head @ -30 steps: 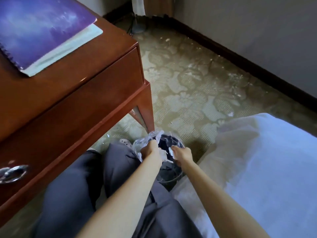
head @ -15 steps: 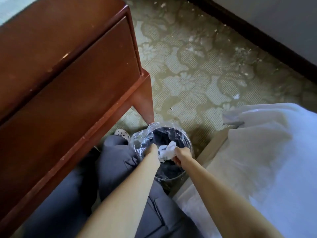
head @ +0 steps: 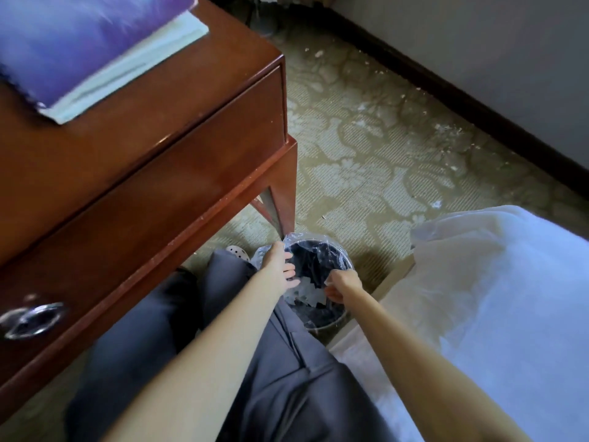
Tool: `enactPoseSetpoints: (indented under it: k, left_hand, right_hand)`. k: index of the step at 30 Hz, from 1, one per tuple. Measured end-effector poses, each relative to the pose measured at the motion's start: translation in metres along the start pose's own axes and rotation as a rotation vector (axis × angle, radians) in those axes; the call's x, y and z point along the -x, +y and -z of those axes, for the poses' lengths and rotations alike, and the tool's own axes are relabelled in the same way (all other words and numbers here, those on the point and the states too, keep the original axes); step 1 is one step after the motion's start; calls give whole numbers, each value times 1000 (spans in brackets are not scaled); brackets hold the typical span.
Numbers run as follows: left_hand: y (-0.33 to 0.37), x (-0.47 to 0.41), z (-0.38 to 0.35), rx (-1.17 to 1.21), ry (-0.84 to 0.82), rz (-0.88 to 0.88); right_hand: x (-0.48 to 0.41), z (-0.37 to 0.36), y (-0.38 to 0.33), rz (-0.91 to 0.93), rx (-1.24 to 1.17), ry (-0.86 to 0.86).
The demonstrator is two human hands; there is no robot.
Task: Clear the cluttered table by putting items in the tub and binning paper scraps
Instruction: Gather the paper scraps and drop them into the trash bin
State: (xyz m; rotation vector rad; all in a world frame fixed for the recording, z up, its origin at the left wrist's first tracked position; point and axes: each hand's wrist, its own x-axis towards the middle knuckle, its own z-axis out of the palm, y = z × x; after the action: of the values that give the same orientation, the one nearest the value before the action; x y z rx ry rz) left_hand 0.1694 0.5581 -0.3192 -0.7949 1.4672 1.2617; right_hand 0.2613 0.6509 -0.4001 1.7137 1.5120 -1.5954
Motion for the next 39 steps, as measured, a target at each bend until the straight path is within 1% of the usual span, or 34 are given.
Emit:
enactPoseSetpoints:
  k: [4,6,9,14,16,18,20,21,23,25,27,29,31,33,36,39]
  left_hand:
    - [1,51,11,14,-104,-159]
    - [1,83,20,-19,-110,-289]
    - [0,132,39,-50,-68,-519]
    - [-1,215,86,-38,33,-851]
    - [-3,244,111,-31,98,-971]
    - [-4,267,140,-12,201,-1070]
    - [-4,282,173,24,336,-1146]
    - [-5,287,190,27,429,-1172]
    - [-5,291,226,-14,654,-1192]
    - [-7,293,261,-78,856,-1156]
    - [-9,290,294,-159,1027,-1090]
    - [-11,285,325,-268,1200,-989]
    - [-14,281,353,-340,1327,-891]
    - [-17,276,378,-366,1375,-824]
    - [-16,268,405,-382,1343,-757]
    - [-6,263,422,-355,1376,-752]
  right_hand:
    - [44,4,-18,204,-39,19]
    - [71,5,-31,335,-89,42]
    - [125,3,-51,553,-88,74]
    - [240,-23,-83,948,-142,-15]
    - [280,-40,-90,1071,-166,-74]
    - [315,-60,-97,1170,-170,-146]
    - [345,-85,-103,1255,-141,-199]
    - [356,-100,-105,1290,-108,-215]
    - [376,-131,-109,1342,15,-238]
    - [389,-163,-112,1386,181,-258]
    - [398,-191,-114,1446,333,-274]
    - [405,-216,-116,1527,467,-272]
    - [410,-238,-116,1612,615,-286]
    - [415,-261,-114,1679,801,-304]
    - [418,-299,-111,1753,1054,-229]
    - [418,-335,-118,1770,1173,-139]
